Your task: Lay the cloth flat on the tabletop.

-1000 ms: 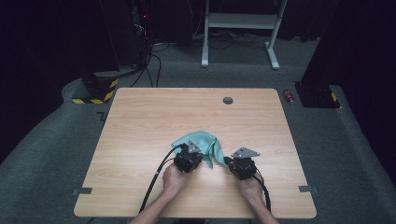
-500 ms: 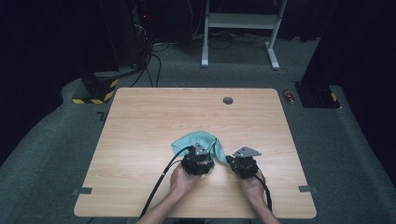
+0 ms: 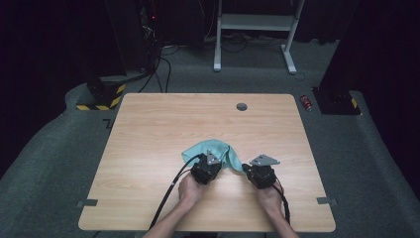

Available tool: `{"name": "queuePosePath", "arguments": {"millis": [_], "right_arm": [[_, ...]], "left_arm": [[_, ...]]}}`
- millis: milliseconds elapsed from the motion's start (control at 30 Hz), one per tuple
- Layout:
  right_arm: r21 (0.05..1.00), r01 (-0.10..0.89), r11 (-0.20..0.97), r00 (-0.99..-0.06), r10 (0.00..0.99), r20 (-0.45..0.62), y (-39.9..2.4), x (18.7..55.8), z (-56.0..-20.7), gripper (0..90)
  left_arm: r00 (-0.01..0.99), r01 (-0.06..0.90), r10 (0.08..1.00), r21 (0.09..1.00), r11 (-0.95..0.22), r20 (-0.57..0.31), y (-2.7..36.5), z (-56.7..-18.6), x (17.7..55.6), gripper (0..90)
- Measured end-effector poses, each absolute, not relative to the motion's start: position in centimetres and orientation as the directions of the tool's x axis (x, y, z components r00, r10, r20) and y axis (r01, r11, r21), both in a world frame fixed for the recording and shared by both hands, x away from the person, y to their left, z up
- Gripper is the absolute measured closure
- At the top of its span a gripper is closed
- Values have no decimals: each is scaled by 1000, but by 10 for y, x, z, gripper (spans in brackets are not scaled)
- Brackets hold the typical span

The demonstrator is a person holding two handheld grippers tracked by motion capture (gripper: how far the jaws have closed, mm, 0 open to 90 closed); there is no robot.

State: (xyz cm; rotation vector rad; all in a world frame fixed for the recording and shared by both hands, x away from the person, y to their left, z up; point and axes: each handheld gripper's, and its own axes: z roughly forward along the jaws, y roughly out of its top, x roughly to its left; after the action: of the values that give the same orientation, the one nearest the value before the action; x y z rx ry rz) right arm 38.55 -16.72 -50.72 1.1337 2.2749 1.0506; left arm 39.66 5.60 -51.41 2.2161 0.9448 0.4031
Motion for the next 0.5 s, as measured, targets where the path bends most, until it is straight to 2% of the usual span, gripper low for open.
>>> {"name": "queuePosePath", "arguments": {"millis": [500], "right_arm": [[768, 503, 395, -603, 798, -15, -176, 382, -505, 896]], "left_arm": [[660, 522, 750, 701, -486, 29, 113, -493, 377, 900]]}}
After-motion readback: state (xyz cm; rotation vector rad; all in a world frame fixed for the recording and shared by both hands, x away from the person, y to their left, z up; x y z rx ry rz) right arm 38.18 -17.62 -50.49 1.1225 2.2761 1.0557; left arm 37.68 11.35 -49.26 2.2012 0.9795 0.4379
